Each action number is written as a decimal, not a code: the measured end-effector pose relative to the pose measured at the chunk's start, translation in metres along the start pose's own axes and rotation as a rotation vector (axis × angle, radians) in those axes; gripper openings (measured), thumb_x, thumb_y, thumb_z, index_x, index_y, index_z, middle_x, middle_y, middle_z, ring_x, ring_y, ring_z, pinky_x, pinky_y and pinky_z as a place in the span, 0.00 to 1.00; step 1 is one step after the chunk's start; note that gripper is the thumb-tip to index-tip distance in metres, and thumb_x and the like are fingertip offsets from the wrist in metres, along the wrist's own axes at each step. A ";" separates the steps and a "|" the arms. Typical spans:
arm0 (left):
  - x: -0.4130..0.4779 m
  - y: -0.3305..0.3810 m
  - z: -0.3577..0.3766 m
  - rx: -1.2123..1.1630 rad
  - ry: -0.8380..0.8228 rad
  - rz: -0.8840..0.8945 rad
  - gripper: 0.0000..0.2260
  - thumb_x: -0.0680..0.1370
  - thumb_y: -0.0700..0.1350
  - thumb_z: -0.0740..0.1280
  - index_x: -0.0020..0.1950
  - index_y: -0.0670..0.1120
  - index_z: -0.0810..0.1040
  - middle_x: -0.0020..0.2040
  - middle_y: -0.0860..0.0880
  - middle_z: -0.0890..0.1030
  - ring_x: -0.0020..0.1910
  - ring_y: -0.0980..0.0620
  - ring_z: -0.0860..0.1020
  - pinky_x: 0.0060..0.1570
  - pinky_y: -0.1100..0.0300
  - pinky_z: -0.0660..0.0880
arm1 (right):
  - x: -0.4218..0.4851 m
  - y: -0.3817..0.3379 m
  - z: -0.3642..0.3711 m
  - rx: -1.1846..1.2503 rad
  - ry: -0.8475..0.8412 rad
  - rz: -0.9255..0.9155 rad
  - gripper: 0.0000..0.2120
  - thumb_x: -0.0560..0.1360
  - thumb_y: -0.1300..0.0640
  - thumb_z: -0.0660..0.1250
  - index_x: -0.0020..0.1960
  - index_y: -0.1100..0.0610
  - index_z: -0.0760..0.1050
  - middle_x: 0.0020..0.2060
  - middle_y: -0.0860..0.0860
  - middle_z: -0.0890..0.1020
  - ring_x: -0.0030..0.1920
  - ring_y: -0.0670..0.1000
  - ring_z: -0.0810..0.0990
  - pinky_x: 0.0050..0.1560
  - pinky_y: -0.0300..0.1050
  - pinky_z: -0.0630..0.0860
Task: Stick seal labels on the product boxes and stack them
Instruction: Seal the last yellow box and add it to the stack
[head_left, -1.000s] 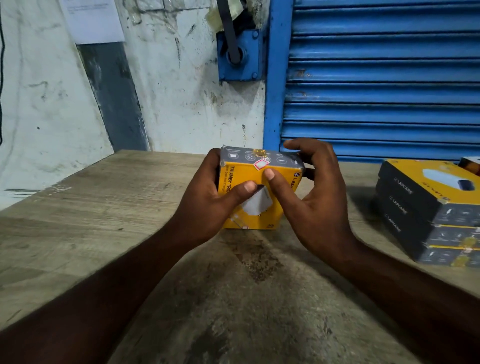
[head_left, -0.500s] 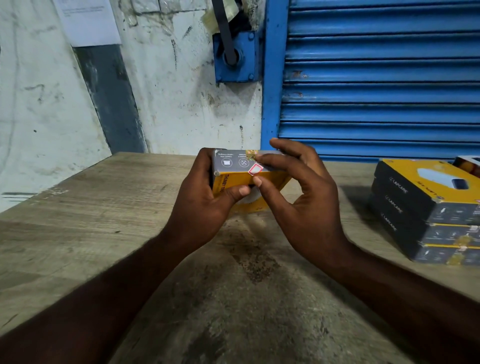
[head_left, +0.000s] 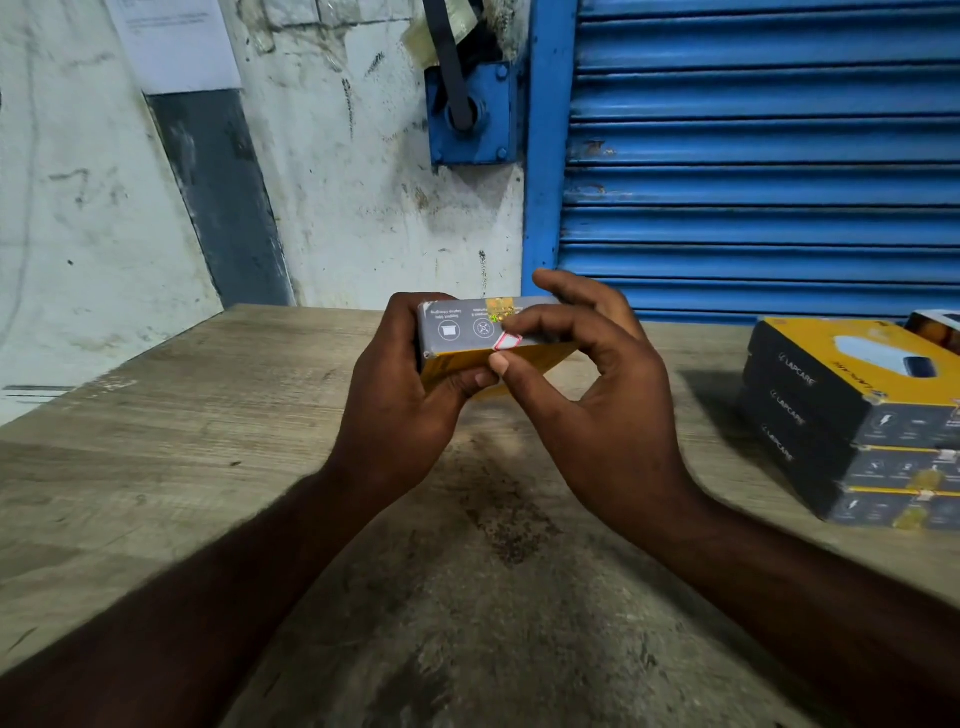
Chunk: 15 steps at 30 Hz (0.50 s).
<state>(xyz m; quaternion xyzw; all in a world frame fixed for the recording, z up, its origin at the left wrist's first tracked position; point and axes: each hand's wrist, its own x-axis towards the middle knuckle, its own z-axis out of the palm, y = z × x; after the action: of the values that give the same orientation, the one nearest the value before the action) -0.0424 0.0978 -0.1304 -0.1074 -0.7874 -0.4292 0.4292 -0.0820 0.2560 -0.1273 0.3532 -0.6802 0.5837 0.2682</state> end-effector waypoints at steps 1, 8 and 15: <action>0.000 0.001 0.000 -0.001 0.000 0.000 0.21 0.71 0.51 0.74 0.59 0.49 0.70 0.52 0.61 0.79 0.51 0.70 0.78 0.47 0.76 0.72 | 0.000 0.000 0.000 -0.001 -0.001 0.001 0.10 0.72 0.57 0.77 0.52 0.51 0.83 0.65 0.46 0.76 0.68 0.43 0.73 0.64 0.32 0.69; 0.001 -0.003 0.000 -0.007 0.017 -0.024 0.21 0.72 0.49 0.75 0.59 0.50 0.70 0.51 0.62 0.79 0.51 0.68 0.79 0.47 0.74 0.73 | 0.001 0.001 -0.002 -0.011 -0.003 -0.020 0.11 0.72 0.57 0.76 0.53 0.52 0.80 0.66 0.48 0.76 0.68 0.42 0.74 0.65 0.37 0.73; 0.000 -0.011 0.002 -0.011 0.082 -0.059 0.21 0.73 0.41 0.77 0.60 0.48 0.71 0.53 0.60 0.81 0.53 0.64 0.81 0.49 0.71 0.75 | -0.003 0.007 0.002 -0.048 0.012 -0.058 0.18 0.74 0.54 0.75 0.63 0.57 0.81 0.73 0.51 0.73 0.72 0.42 0.71 0.69 0.49 0.75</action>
<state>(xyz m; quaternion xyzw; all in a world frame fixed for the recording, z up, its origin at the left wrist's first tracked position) -0.0496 0.0926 -0.1375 -0.0688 -0.7695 -0.4502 0.4477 -0.0855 0.2547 -0.1346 0.3628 -0.6819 0.5613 0.2972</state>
